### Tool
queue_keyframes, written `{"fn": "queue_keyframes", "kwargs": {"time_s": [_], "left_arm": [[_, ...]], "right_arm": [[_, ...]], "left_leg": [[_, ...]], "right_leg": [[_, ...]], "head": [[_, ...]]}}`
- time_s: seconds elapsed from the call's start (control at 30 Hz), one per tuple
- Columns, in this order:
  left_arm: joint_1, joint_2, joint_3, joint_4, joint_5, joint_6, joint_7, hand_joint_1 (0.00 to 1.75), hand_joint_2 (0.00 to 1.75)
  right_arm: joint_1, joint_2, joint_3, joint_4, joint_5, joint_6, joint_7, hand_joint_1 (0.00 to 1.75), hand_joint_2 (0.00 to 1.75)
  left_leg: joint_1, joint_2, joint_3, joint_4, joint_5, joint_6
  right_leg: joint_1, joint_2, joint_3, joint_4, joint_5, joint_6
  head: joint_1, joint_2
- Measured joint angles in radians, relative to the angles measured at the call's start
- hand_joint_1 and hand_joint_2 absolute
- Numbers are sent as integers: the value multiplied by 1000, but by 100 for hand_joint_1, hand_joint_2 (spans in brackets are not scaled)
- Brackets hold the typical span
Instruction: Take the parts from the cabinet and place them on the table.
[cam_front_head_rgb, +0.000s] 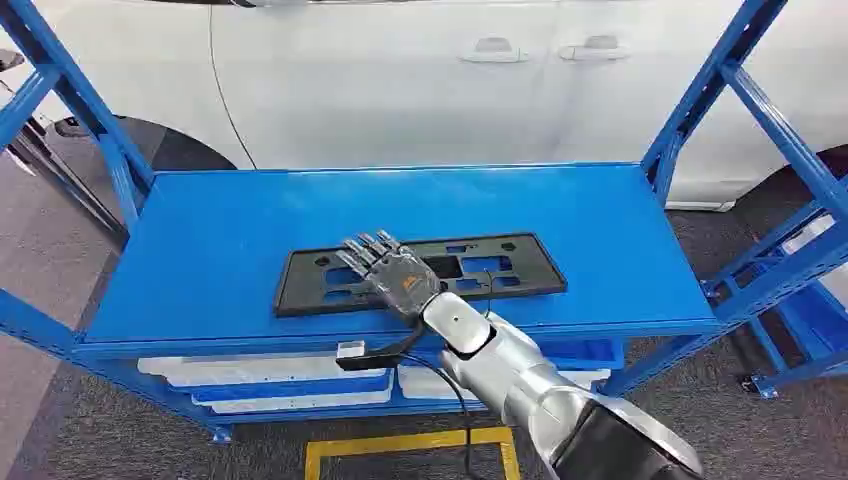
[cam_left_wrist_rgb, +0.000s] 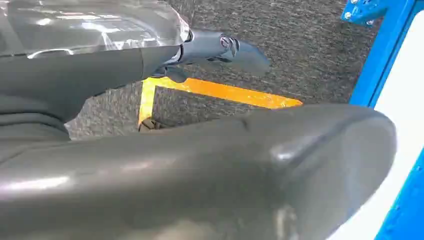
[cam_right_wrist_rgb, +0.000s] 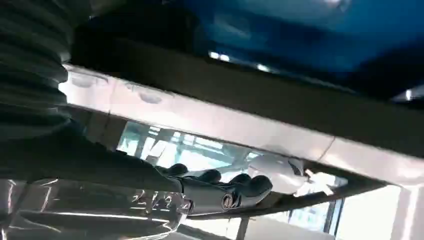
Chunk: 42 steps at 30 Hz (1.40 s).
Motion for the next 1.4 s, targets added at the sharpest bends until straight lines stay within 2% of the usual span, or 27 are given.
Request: {"fn": "queue_keyframes", "kwargs": {"time_s": [0.03,0.07,0.13,0.17,0.2,0.27,0.37,0.4,0.47,0.5,0.53,0.57,0.6,0.8,0.87,0.9,0.93,0.97,1.0,1.03,1.1,1.13,1.17,1.23,1.27,1.33,1.4], "left_arm": [[0,0,0,0,1,0,0,0,0],[1,0,0,0,3,0,0,0,0],[1,0,0,0,8,2,-1,0,0],[1,-2,0,0,10,2,-2,0,0],[1,-3,0,0,10,3,-3,0,0],[3,-2,0,0,10,10,-6,0,0],[6,-1,0,0,10,11,-6,0,0],[7,-1,0,0,10,11,-6,0,0],[6,-1,0,0,10,11,-6,0,0],[7,-1,0,0,10,11,-5,0,0],[8,-1,0,0,10,11,-5,0,0],[8,-1,0,0,10,11,-5,0,0],[7,-1,0,0,10,11,-5,0,0],[7,0,0,0,10,11,-5,0,0],[6,0,0,0,10,11,-5,0,0],[4,0,0,0,10,11,-5,0,0],[3,0,0,0,10,10,-4,0,0],[2,-2,0,0,10,10,-4,0,0],[1,-1,0,0,11,12,-6,0,0],[1,0,0,0,11,13,-6,0,0],[1,0,0,0,14,14,-6,0,0],[2,0,0,0,14,14,-6,0,0],[3,0,0,0,17,14,-8,0,0],[3,-2,0,0,18,14,-26,0,0],[3,-7,-1,0,16,14,-39,0,0],[3,-8,-6,1,11,13,-62,0,0],[4,-8,-9,1,11,14,-91,0,0]], "right_arm": [[-1,0,-2,8,16,23,23,0,175],[-5,0,-4,14,28,42,52,0,175],[-25,0,-9,26,43,79,103,0,175],[-36,-1,-15,34,43,101,125,152,175],[-44,-5,-23,45,42,121,144,166,175],[-49,-11,-39,58,41,147,161,175,175],[-58,-26,-61,71,40,168,163,175,175],[-60,-29,-66,77,40,173,165,175,175],[-57,-35,-72,87,40,175,164,175,175],[-57,-37,-75,90,42,174,162,175,175],[-57,-39,-79,92,42,174,160,175,175],[-57,-39,-82,94,42,174,159,175,175],[-58,-40,-85,96,42,174,158,175,175],[-58,-40,-85,96,42,174,158,175,175],[-60,-41,-87,96,43,174,157,175,175],[-66,-43,-90,99,43,174,157,175,175],[-69,-43,-92,99,43,174,156,175,175],[-71,-47,-97,104,47,174,149,175,175],[-72,-48,-101,106,60,169,140,175,175],[-70,-48,-102,108,64,165,135,175,175],[-66,-48,-104,109,69,153,130,175,175],[-65,-48,-105,110,75,149,127,175,175],[-66,-48,-108,110,77,147,125,175,175],[-68,-48,-112,110,78,145,118,175,175],[-69,-48,-115,110,80,144,117,175,175],[-69,-47,-119,110,83,137,114,175,175],[-70,-47,-125,110,85,132,108,175,175]], "left_leg": [[0,0,1,0,0,0],[-1,-1,2,0,-1,1],[-3,-2,7,0,-2,-1],[-3,-2,9,0,-3,-2],[-11,-3,6,4,-6,-8],[-5,-3,7,-1,-4,-19],[-6,-1,8,7,-15,-32],[-5,0,-12,55,-51,-34],[-3,0,-86,216,-130,-41],[-3,0,-117,281,-151,-44],[-3,0,-129,304,-147,-47],[-2,0,-117,276,-121,-47],[-1,0,-84,207,-78,-47],[0,0,-68,175,-61,-46],[1,1,-31,99,-24,-45],[-6,1,18,0,-16,-36],[-4,-1,14,3,-12,-27],[0,0,14,-5,-3,-4],[-1,2,10,-5,-1,4],[-2,3,8,-4,0,4],[-3,2,6,-4,0,4],[-3,2,7,-3,0,4],[-4,0,9,-3,0,4],[-6,-1,13,-4,-2,2],[-6,-1,11,-4,-2,0],[-7,-2,4,-2,-1,-12],[-5,-2,8,-9,2,-23]], "right_leg": [[0,0,-6,6,12,-1],[1,0,12,-35,46,-5],[3,0,98,-214,138,-19],[9,0,142,-304,169,-32],[13,-2,152,-330,156,-33],[16,-1,150,-331,160,-32],[3,-5,163,-356,174,-45],[1,-5,164,-359,176,-50],[2,-4,161,-359,176,-51],[3,-4,160,-357,176,-52],[3,-4,160,-356,175,-51],[3,-3,161,-354,174,-50],[2,-3,162,-350,172,-47],[2,-3,162,-349,171,-46],[1,-2,163,-345,168,-44],[10,0,157,-334,161,-32],[9,1,155,-335,164,-27],[4,0,153,-324,154,-9],[2,0,99,-209,79,-1],[1,-1,53,-112,35,2],[1,-1,5,-12,12,2],[1,-1,13,-29,34,0],[1,-1,41,-87,71,-4],[6,0,133,-274,159,-22],[12,0,157,-328,159,-33],[17,-3,154,-336,162,-31],[19,-3,156,-342,164,-37]], "head": [[0,0],[0,0],[0,0],[0,0],[0,0],[0,0],[0,0],[0,0],[0,0],[0,0],[0,0],[0,0],[0,0],[0,0],[0,0],[0,0],[0,0],[0,0],[0,0],[0,0],[0,0],[0,0],[0,0],[0,0],[0,0],[0,0],[0,0]]}}
